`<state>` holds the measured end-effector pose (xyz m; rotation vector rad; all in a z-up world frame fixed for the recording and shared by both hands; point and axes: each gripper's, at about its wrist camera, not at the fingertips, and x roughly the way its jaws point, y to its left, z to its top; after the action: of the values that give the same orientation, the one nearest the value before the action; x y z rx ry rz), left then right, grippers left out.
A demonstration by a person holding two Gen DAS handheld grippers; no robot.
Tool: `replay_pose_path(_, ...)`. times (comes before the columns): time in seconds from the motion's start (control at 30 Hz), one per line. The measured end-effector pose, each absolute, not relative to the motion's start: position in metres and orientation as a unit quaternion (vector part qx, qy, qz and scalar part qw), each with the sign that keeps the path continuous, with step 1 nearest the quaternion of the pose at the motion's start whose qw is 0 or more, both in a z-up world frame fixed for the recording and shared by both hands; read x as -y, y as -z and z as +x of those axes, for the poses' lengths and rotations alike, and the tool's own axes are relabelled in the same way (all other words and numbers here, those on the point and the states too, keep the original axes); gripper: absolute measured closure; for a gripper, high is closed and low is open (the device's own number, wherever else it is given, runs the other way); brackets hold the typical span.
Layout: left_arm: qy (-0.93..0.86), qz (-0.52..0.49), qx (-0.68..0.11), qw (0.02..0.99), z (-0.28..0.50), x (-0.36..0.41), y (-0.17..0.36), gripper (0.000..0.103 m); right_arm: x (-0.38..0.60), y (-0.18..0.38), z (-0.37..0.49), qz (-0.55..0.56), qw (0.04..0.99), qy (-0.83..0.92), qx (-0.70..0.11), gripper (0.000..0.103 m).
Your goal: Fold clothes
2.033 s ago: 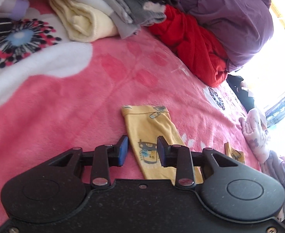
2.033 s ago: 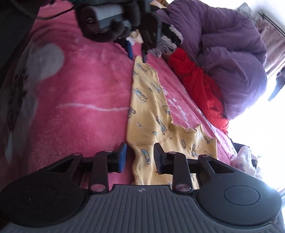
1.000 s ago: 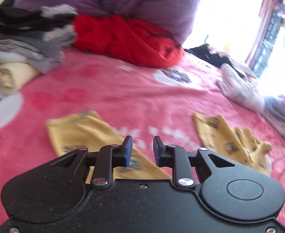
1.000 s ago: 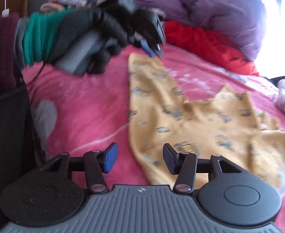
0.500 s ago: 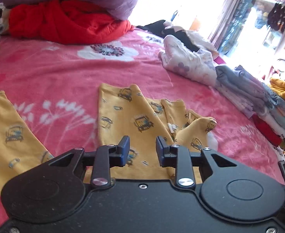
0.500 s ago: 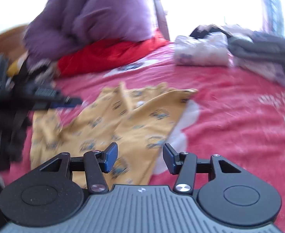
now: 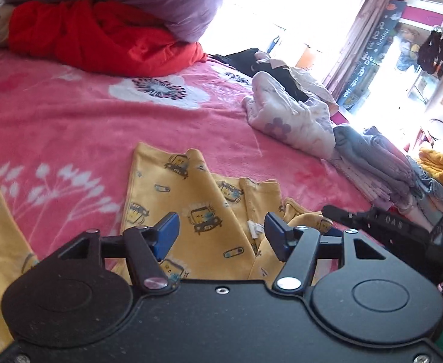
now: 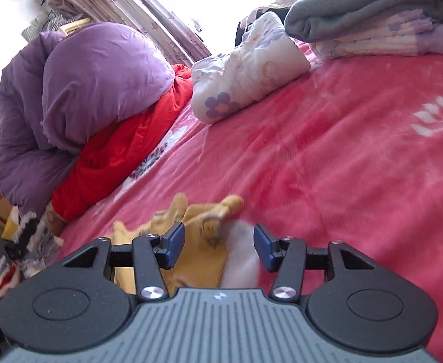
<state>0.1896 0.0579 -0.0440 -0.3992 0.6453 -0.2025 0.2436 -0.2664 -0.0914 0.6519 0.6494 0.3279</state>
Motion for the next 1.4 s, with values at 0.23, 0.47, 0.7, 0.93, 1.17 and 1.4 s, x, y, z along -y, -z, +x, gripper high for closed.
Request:
replay_pose_path(0.23, 0.101, -0.190, -0.328, 0.920, 0.195, -0.055, 0.052, 0.041, 0.267, 0.102, 0.268, 0.358, 0.861, -0.182, -0.313, 0.092)
replay_pose_path(0.47, 0.089, -0.211, -0.324, 0.918, 0.196, -0.065, 0.052, 0.041, 0.273, 0.077, 0.248, 0.314, 0.901, -0.152, -0.258, 0.096)
replay_pose_path(0.7, 0.088, -0.213, -0.332, 0.915, 0.195, -0.063, 0.056, 0.041, 0.319, 0.044, 0.204, 0.287, 0.928, -0.100, -0.215, 0.096)
replay_pose_path(0.93, 0.098, -0.204, -0.337, 0.914, 0.191, -0.060, 0.057, 0.041, 0.374, 0.034, 0.167, 0.291, 0.938, -0.036, -0.186, 0.096)
replay_pose_path(1.17, 0.116, -0.187, -0.339, 0.915, 0.190, -0.050, 0.058, 0.041, 0.416, 0.040, 0.143, 0.287, 0.944, 0.004, -0.166, 0.096)
replay_pose_path(1.4, 0.173, -0.142, -0.334, 0.916, 0.184, -0.030, 0.053, 0.041, 0.430, 0.048, 0.154, 0.249, 0.951, 0.018, -0.181, 0.096)
